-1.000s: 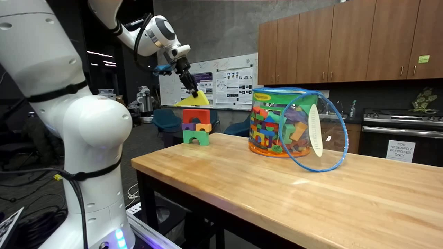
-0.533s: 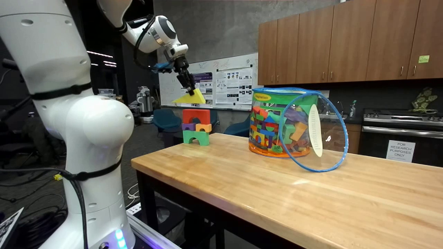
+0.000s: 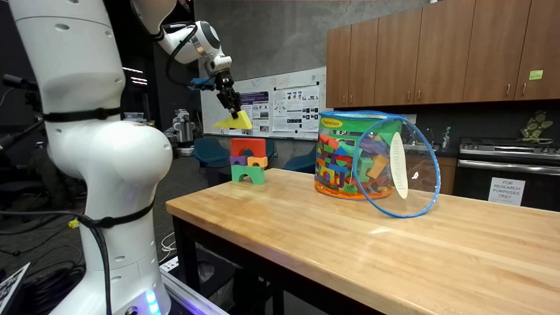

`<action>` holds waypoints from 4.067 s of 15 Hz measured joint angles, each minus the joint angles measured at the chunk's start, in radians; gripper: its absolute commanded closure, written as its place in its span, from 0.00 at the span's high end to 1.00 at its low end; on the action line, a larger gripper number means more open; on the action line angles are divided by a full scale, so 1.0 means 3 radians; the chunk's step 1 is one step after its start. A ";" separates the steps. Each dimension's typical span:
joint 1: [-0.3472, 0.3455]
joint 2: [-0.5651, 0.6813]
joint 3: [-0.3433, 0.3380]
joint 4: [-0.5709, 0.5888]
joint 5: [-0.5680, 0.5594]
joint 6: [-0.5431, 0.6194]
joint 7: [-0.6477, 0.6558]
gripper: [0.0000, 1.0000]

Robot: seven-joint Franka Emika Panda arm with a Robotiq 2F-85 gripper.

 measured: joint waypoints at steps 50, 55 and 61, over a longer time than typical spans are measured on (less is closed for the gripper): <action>0.0394 0.1014 -0.0509 0.0833 -0.0240 -0.0212 -0.0340 1.00; 0.0427 0.0970 -0.0506 0.0829 -0.0240 -0.0212 -0.0342 1.00; 0.0548 0.0732 -0.0409 0.0737 -0.0230 -0.0211 -0.0663 1.00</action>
